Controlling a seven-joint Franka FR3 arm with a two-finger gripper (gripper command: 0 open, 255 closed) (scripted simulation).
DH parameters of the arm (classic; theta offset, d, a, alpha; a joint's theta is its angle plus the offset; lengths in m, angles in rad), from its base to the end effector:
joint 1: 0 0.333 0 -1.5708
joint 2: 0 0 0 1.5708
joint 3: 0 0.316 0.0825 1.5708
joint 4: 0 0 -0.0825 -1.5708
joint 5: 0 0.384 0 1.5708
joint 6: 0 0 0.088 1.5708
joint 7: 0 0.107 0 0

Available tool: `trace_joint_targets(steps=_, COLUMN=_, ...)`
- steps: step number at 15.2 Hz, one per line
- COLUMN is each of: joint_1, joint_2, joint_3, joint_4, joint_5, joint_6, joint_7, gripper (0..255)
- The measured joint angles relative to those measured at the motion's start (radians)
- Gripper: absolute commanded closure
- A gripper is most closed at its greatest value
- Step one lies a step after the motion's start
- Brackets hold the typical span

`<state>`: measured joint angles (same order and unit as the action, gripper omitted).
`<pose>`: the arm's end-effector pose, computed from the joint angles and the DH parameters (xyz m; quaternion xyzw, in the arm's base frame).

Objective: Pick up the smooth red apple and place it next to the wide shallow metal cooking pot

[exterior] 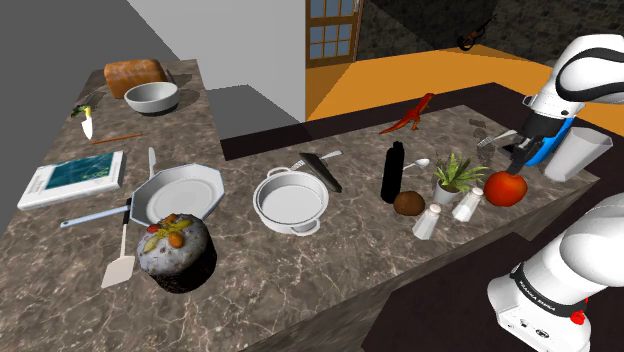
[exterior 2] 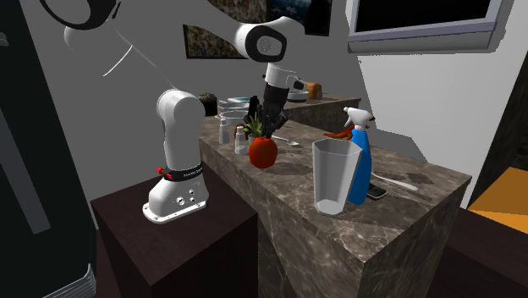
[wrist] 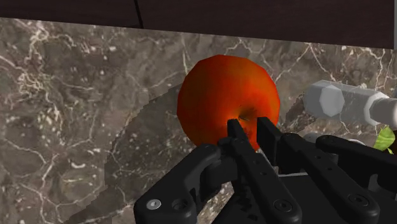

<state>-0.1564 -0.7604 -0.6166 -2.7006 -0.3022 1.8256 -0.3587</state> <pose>0.2233 -0.2300 0.3966 -0.9918 0.0613 0.0523 0.0989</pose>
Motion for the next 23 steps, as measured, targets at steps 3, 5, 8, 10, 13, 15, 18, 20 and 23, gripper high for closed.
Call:
trace_joint_targets(steps=3, joint_1=0.000, joint_2=0.000, joint_3=0.000, joint_4=0.000, joint_5=0.000, joint_6=0.000, joint_7=0.000, gripper=255)
trace_joint_targets(steps=5, joint_1=0.000, joint_2=0.000, joint_3=0.000, joint_4=0.000, joint_5=0.000, joint_6=0.000, joint_7=0.000, gripper=255)
trace_joint_targets(steps=8, joint_1=0.000, joint_2=-0.003, joint_3=0.003, joint_4=0.005, joint_5=0.002, joint_6=-0.007, joint_7=0.000, gripper=255)
trace_joint_targets(steps=10, joint_1=0.001, joint_2=-0.011, joint_3=0.013, joint_4=0.022, joint_5=0.009, joint_6=-0.033, joint_7=0.003, gripper=255)
trace_joint_targets(steps=13, joint_1=0.002, joint_2=-0.026, joint_3=0.030, joint_4=0.052, joint_5=0.020, joint_6=-0.076, joint_7=0.007, gripper=255)
trace_joint_targets(steps=15, joint_1=0.004, joint_2=-0.032, joint_3=0.040, joint_4=0.074, joint_5=0.027, joint_6=-0.105, joint_7=0.008, gripper=255)
trace_joint_targets(steps=18, joint_1=0.008, joint_2=-0.039, joint_3=0.057, joint_4=0.109, joint_5=0.040, joint_6=-0.146, joint_7=0.013, gripper=255)
trace_joint_targets(steps=20, joint_1=0.011, joint_2=-0.040, joint_3=0.065, joint_4=0.132, joint_5=0.047, joint_6=-0.171, joint_7=0.014, gripper=255)
trace_joint_targets(steps=23, joint_1=0.013, joint_2=-0.047, joint_3=0.078, joint_4=0.167, joint_5=0.057, joint_6=-0.213, joint_7=0.016, gripper=255)
